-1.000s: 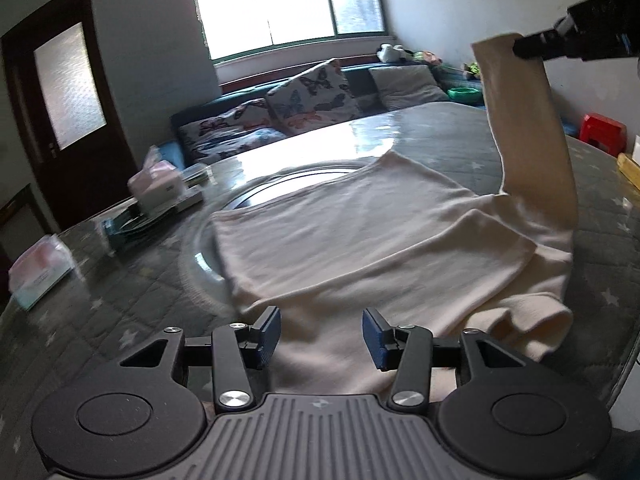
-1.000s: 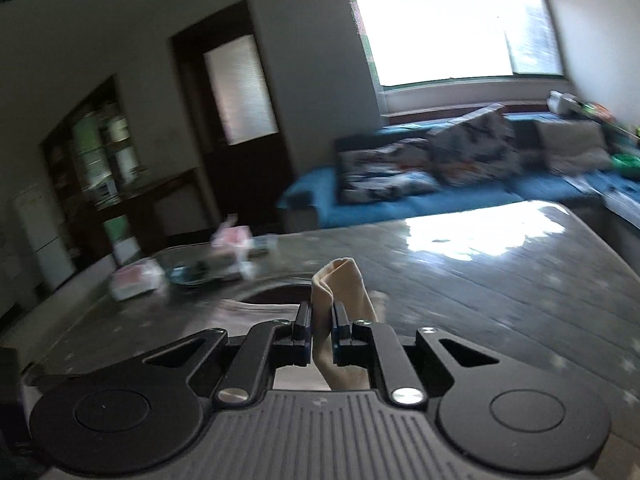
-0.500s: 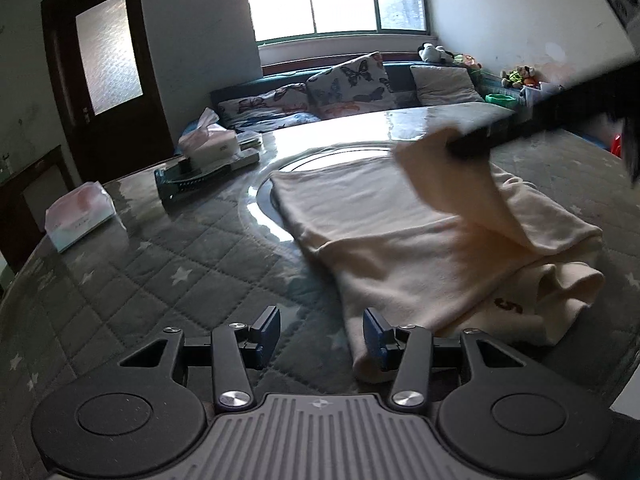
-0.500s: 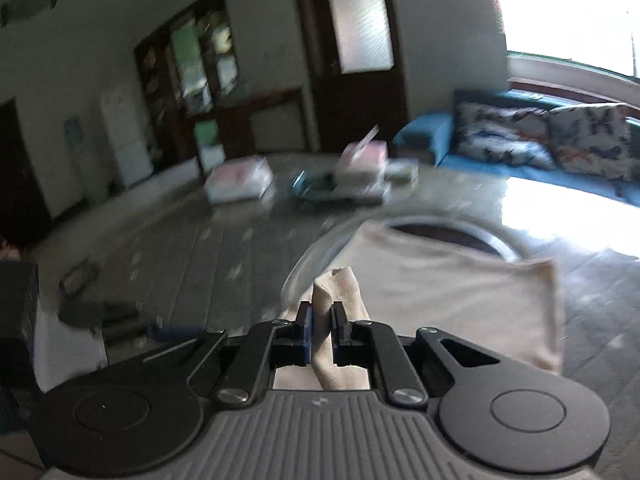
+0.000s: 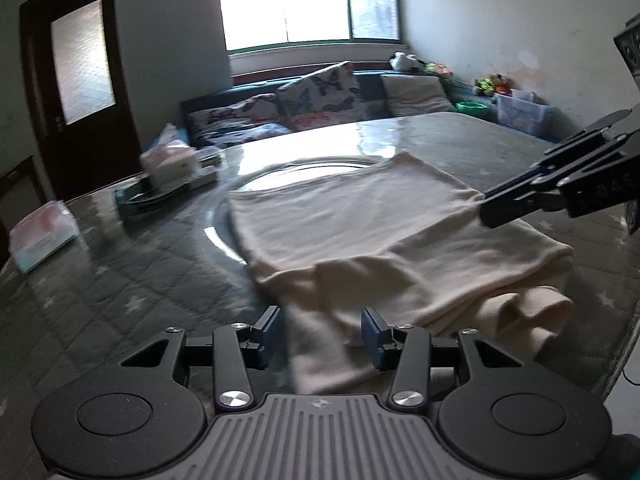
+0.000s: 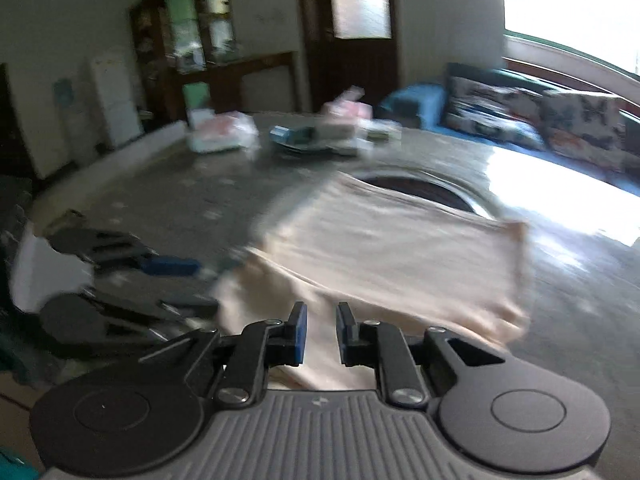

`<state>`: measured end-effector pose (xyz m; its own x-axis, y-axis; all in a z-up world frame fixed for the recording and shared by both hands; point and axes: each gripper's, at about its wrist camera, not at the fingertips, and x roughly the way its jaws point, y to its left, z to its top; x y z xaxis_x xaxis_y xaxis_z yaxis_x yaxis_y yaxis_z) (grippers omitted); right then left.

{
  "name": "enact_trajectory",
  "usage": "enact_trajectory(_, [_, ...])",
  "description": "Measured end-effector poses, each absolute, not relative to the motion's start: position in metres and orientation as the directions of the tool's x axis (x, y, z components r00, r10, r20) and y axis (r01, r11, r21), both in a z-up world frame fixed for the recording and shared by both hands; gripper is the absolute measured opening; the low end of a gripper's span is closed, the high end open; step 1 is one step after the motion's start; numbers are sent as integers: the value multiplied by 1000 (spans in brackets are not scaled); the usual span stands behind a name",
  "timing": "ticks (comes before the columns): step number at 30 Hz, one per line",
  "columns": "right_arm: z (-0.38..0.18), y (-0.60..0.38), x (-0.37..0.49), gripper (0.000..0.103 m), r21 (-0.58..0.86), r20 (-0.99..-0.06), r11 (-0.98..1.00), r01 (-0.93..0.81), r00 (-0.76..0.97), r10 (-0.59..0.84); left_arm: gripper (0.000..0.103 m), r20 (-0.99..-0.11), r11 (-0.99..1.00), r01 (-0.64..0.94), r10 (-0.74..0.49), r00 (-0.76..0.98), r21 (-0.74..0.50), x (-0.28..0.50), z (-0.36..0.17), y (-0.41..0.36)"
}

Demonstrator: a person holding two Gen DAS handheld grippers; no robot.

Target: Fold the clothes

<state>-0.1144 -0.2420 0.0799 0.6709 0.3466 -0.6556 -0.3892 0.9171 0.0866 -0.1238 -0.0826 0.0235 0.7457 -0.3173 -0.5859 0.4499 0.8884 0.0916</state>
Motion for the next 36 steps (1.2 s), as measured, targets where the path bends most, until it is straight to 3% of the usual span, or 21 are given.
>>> enact_trajectory(5, [65, -295, -124, 15, 78, -702, 963, -256, 672, 236, 34, -606, 871, 484, -344, 717, 79, -117, 17, -96])
enact_trajectory(8, [55, -304, -124, 15, 88, -715, 968, -234, 662, 225, 22, -610, 866, 491, -340, 715, 93, -117, 16, -100])
enact_trajectory(9, [52, -308, -124, 15, 91, -719, 970, -226, 659, 221, 11, -611, 865, 492, -338, 716, 98, -116, 15, -101])
enact_trajectory(12, [42, -317, -124, 15, 100, -732, 974, -203, 649, 210, 2, -605, 873, 473, -311, 733, 124, -116, 17, -101])
enact_trajectory(22, [56, -315, -95, 15, 112, -668, 968, -223, 705, 240, 3, -615, 875, 454, -267, 742, 168, -117, 23, -93])
enact_trajectory(28, [34, -307, -70, 15, 101, -696, 970, -222, 680, 229, 7, -629, 892, 429, -254, 734, 141, -108, 28, -84])
enact_trajectory(36, [45, -299, -73, 15, 90, -673, 963, -254, 697, 247, 7, -606, 865, 490, -336, 721, 104, -91, 33, -107])
